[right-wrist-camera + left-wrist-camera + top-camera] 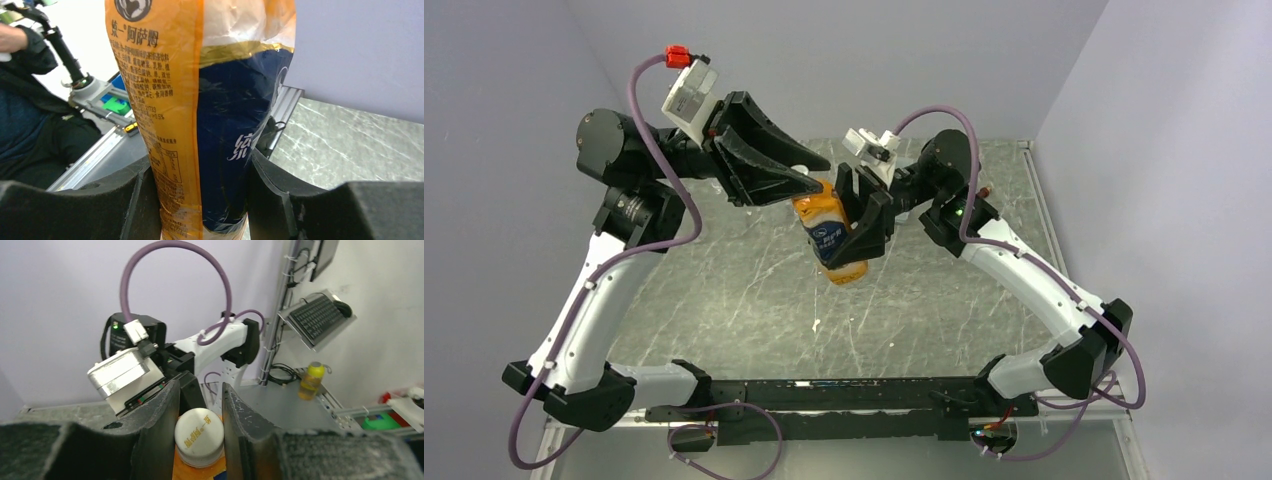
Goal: Screw on the bottle caps
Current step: Screw the bottle cap onto the plastic bottle.
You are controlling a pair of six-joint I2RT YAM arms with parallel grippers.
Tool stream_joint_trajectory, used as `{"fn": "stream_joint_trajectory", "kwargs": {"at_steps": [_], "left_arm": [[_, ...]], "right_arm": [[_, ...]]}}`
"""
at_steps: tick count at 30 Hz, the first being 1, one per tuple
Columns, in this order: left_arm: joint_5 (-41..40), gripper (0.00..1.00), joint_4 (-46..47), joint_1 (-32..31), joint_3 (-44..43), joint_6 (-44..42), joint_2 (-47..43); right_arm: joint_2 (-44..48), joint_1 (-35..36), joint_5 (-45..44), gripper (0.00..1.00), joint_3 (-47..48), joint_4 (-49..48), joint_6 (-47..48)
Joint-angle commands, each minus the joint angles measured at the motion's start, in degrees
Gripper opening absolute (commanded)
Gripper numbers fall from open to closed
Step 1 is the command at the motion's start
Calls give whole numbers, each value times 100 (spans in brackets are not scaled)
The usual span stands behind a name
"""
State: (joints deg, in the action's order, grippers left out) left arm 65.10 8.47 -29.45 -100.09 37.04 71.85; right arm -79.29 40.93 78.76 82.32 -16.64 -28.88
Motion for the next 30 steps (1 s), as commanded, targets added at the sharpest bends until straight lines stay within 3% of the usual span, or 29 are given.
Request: {"fn": "stream_joint_trajectory", "kwargs": {"at_steps": [1, 3, 5, 6, 7, 8, 9, 11, 14, 17, 22, 26, 30], "left_arm": [[1193, 0, 914, -25, 256, 1116, 124], [1236, 0, 1036, -25, 259, 1193, 137], [1225, 8, 885, -25, 218, 1093, 109], [1175, 18, 609, -19, 168, 898, 76], [1103, 44, 223, -17, 86, 474, 37], [937, 64, -266, -12, 6, 67, -19], [701, 78, -806, -2, -89, -375, -98], [-4, 95, -1532, 5, -201, -989, -264], [-895, 99, -2204, 18, -388, -1546, -431], [-1899, 99, -2934, 18, -720, -1930, -403], [-2625, 99, -3001, 18, -638, -2016, -488], [-4148, 100, -3208, 18, -707, -2028, -474], [-5075, 99, -3265, 18, -788, -1892, -288]], "right_arm": [[39, 57, 332, 0, 379, -1047, -205], [17, 81, 310, 0, 437, -813, -28], [29, 91, 282, 0, 478, -522, 195], [43, 91, 238, 0, 504, -314, 405], [61, 84, 176, 0, 546, -20, 659], [89, 82, 103, 0, 616, 431, 1030], [105, 78, -49, 0, 719, 980, 1445], [114, 82, -408, 0, 939, 2066, 2237], [219, 82, -1282, 0, 992, 3005, 2807], [320, 105, -2348, 0, 855, 3260, 3030], [548, 219, -4478, 0, 467, 3036, 2902], [562, 330, -5602, 0, 326, 2854, 2744], [394, 595, -6604, 0, 442, 2899, 2779]]}}
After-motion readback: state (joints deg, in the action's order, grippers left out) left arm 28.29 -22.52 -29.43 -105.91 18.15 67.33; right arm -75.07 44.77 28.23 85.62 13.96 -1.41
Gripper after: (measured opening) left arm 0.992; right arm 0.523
